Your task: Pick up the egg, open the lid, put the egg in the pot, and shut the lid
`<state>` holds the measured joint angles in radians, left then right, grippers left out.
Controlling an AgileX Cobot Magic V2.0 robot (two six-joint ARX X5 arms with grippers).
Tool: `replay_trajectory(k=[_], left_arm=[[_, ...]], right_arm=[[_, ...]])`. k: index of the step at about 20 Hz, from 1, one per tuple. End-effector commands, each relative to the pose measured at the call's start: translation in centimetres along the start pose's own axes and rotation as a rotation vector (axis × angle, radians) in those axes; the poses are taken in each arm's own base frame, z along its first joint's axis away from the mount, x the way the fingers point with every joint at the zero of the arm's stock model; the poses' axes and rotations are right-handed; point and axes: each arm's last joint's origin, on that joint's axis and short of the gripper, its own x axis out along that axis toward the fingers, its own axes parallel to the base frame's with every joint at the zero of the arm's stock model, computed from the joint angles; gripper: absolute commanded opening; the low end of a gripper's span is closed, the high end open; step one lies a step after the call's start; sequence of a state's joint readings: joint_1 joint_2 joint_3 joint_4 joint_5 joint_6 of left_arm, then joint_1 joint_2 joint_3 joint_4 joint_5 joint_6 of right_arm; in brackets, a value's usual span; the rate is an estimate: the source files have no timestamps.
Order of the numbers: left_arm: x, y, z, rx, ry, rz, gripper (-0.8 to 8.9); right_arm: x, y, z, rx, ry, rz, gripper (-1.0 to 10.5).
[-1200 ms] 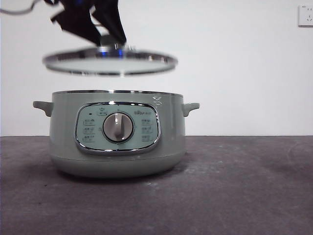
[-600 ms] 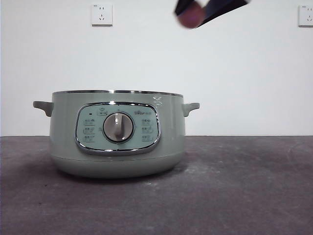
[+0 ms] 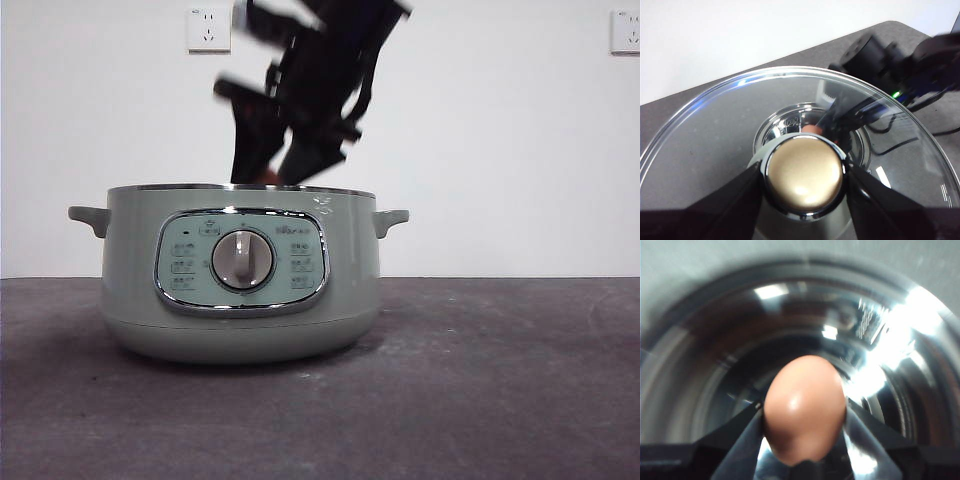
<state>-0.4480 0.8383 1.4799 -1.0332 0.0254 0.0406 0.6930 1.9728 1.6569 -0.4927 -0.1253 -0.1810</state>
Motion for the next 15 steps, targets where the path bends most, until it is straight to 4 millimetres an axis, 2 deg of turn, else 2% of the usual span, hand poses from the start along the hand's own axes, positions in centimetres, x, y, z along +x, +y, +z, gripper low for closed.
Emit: replay_trajectory(k=[1, 7, 15], left_arm=[[-0.8, 0.0, 0.6, -0.009, -0.071, 0.0, -0.08], [-0.8, 0.0, 0.6, -0.009, -0.07, -0.003, -0.08], [-0.8, 0.0, 0.4, -0.01, -0.047, -0.004, -0.08]], right_arm=[[1.5, 0.1, -0.5, -0.05, 0.02, 0.002, -0.2], [4.5, 0.3, -2.1, -0.067, 0.1, 0.006, -0.2], [5.5, 1.0, -3.4, -0.085, 0.205, 0.039, 0.1]])
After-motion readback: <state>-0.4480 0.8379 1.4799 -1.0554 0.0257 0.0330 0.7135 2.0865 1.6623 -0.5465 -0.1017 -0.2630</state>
